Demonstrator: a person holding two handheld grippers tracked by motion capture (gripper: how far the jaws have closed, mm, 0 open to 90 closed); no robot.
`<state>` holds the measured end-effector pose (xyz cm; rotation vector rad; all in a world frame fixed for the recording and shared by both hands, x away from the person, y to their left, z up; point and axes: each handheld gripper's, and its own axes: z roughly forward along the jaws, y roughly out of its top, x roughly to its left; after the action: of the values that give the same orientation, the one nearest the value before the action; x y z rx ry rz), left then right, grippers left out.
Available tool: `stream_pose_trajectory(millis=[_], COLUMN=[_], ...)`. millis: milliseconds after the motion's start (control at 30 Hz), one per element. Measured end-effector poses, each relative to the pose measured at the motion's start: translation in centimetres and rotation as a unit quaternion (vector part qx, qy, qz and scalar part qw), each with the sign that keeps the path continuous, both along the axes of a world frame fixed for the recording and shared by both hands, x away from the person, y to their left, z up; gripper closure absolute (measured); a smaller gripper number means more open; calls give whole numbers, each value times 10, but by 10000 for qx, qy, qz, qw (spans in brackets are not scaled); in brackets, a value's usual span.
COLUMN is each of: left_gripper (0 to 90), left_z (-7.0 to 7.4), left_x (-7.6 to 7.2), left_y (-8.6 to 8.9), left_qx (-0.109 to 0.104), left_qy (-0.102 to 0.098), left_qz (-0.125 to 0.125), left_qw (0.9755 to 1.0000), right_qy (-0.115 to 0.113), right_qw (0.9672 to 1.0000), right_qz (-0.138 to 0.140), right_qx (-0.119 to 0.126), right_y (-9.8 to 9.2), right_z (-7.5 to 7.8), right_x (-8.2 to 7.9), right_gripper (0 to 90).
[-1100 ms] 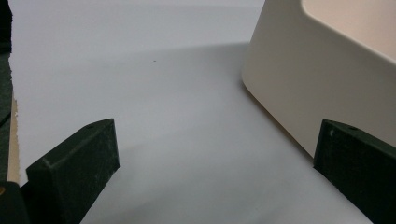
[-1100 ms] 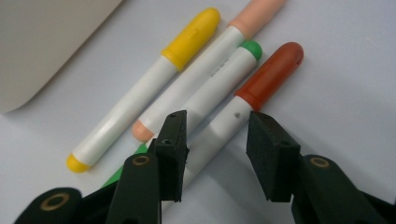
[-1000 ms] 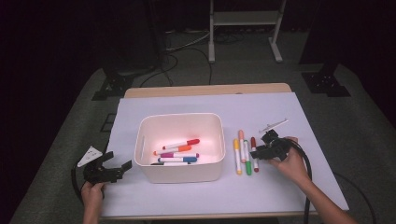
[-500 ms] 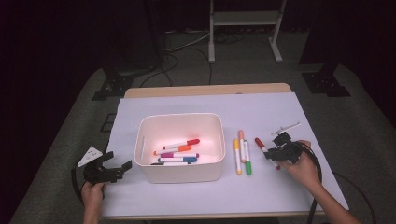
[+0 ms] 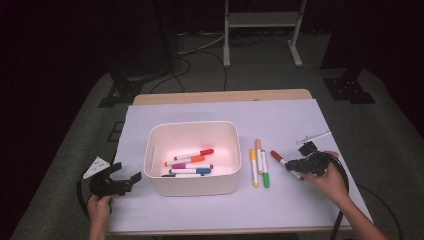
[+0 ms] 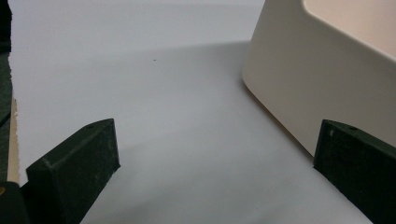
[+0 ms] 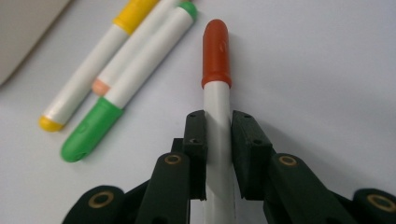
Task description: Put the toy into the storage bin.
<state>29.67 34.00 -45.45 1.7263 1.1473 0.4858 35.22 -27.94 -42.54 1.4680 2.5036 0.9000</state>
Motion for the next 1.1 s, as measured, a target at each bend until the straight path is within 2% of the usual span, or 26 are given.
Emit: stream_pose_trajectory(millis=[167, 400, 633, 767, 867, 933, 1033, 1100], left_gripper=[0, 0, 0, 0, 0, 0, 0, 0], left_z=[0, 0, 0, 0, 0, 0, 0, 0], left_x=[0, 0, 0, 0, 0, 0, 0, 0], left_y=[0, 0, 0, 0, 0, 0, 0, 0], left_qx=[-1, -1, 1, 0, -2, -1, -2, 1], left_qy=[-1, 1, 1, -3, -3, -3, -2, -4], left_qz=[0, 1, 5, 3, 5, 5, 3, 3], left_qw=[10000, 10000, 10000, 10000, 10000, 10000, 10000, 10000], right_qy=[94, 106, -24, -50, -110, -137, -168, -227], right_qw=[9997, 9988, 9970, 9945, 9937, 9919, 9908, 9897], right_qz=[95, 203, 437, 550, 604, 692, 746, 840], right_qx=[184, 430, 639, 894, 933, 1060, 1113, 1136], right_y=[2, 3, 10, 14, 16, 20, 23, 28], right_z=[7, 21, 46, 63, 73, 85, 92, 103], right_x=[-5, -9, -17, -21, -22, -24, -25, -26], right_gripper=[761, 762, 762, 762, 761, 762, 761, 761])
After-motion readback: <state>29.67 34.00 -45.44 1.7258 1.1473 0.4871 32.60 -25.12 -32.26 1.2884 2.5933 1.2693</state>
